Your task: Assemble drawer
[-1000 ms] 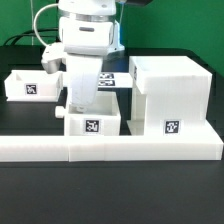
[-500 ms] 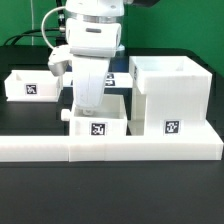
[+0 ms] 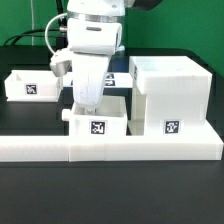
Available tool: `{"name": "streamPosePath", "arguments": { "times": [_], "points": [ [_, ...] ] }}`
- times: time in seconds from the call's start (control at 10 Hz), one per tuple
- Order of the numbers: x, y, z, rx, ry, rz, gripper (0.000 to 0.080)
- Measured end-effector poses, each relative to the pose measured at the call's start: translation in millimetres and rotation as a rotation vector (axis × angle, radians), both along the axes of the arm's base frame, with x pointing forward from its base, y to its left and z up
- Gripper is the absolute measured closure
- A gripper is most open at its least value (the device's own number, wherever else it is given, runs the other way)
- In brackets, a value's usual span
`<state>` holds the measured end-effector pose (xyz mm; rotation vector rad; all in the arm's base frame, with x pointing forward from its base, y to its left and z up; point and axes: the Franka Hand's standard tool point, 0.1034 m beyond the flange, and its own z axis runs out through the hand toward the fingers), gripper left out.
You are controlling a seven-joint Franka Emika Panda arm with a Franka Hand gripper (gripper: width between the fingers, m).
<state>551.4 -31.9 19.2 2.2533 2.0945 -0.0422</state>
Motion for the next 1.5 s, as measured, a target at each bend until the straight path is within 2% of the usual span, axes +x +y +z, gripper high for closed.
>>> {"name": "streamPosePath", "arguments": {
  "times": [0.4,0.8,1.2,1.5],
  "points": [
    [0.1,9.9,-0.5,0.007,0.003,0.013,0.0757],
    [-0.3,9.2,-0.9,0.008,0.003,0.009,0.0757],
    [-2.3,23.2,-4.1,0.019,0.015,0.026,0.0757],
    [-2.8,22.1,-4.4,0.019,0.014,0.013,0.0757]
  ]
}}
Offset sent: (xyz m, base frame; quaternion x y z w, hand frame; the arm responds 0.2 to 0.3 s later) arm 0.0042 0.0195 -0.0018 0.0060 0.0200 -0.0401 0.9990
